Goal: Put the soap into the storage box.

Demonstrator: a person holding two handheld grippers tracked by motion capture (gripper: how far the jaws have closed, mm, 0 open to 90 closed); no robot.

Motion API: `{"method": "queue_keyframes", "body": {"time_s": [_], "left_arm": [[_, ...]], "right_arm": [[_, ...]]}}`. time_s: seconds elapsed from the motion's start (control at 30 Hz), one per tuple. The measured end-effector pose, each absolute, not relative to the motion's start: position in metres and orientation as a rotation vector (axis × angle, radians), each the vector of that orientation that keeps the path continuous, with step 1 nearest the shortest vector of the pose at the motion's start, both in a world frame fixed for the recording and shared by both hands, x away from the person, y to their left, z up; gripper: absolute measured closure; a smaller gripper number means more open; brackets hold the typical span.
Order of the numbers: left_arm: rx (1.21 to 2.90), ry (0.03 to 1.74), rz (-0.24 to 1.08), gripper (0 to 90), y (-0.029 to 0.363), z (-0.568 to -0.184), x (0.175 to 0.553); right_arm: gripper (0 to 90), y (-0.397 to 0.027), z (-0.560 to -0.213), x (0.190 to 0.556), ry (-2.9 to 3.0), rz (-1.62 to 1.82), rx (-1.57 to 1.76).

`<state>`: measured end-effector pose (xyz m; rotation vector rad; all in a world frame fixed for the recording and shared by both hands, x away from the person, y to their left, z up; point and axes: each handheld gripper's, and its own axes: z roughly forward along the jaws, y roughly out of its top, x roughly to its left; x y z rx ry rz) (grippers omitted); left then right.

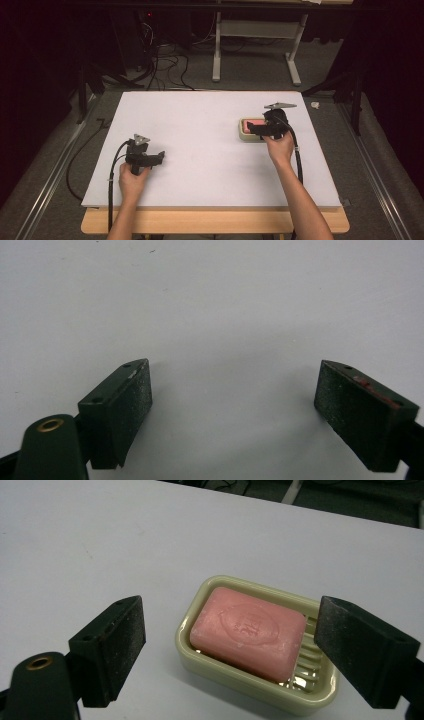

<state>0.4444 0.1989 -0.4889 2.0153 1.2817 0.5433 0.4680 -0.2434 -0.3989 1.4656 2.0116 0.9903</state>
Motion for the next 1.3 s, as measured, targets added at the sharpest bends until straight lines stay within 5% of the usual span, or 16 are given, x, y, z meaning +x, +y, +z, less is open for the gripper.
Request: {"method": "queue_keyframes", "body": {"time_s": [1.3], "left_arm": [[2.015,1.282,0.544,15.8,0.199,-0.489,0.444]], "right_arm": [[16.7,-0.276,-0.393,0.411,1.939,1.15,1.407]]}}
